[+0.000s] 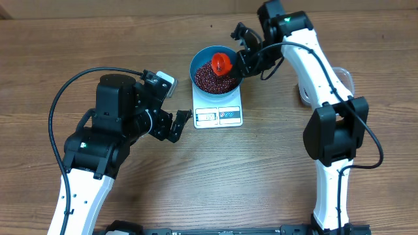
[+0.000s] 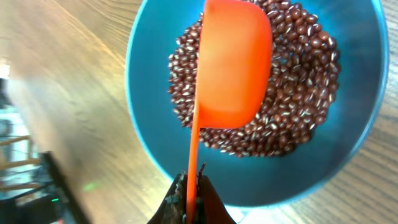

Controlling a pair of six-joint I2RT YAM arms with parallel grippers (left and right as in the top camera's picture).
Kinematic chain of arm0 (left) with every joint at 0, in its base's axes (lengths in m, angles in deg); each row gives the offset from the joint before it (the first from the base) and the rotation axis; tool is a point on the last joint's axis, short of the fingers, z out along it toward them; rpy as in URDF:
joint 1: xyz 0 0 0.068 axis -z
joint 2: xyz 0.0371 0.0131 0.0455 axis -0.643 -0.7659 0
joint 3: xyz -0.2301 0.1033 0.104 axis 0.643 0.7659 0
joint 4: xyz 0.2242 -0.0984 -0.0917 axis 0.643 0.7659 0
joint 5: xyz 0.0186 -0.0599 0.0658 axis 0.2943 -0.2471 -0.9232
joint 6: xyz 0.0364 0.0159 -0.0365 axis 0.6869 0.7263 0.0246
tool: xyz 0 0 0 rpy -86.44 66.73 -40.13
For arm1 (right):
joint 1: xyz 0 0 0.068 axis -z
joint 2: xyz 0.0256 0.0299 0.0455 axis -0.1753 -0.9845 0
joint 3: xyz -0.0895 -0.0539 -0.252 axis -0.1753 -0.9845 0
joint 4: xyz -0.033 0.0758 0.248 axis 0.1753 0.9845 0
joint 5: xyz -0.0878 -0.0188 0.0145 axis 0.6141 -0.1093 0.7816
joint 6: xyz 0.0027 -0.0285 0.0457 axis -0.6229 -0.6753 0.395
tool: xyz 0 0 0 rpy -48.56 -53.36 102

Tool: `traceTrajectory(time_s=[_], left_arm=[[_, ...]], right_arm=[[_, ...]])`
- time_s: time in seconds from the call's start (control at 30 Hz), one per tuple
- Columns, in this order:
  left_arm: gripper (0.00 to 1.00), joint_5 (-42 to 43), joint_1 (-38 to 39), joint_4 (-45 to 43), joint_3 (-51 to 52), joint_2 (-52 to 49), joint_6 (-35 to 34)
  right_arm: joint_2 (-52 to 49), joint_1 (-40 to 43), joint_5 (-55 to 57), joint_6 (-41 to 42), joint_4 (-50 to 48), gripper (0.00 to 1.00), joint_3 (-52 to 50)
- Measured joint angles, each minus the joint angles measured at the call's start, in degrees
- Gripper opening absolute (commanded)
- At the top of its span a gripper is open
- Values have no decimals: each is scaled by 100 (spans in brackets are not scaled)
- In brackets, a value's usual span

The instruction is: Scoop item into bowl and weigh 150g on scale

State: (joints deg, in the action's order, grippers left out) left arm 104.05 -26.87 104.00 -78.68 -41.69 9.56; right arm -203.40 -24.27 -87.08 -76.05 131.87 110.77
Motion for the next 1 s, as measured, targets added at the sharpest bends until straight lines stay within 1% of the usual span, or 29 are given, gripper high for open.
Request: traceTrajectory(time_s=[0.2,0.4,0.73,0.83,1.0], left_arm=[[100,0,0,0,0,0,0],[100,0,0,0,0,0,0],[100,0,0,0,0,0,0],[100,0,0,0,0,0,0],[100,0,0,0,0,0,0]], right_arm=[[216,142,-496,-90,149,4,0],[483,140,-629,-131,149,4,13],[511,186,-688,-129,190,4,15],[542,343,-745,-131,245,4,96],[909,1064,-820,-133,538,4,186]])
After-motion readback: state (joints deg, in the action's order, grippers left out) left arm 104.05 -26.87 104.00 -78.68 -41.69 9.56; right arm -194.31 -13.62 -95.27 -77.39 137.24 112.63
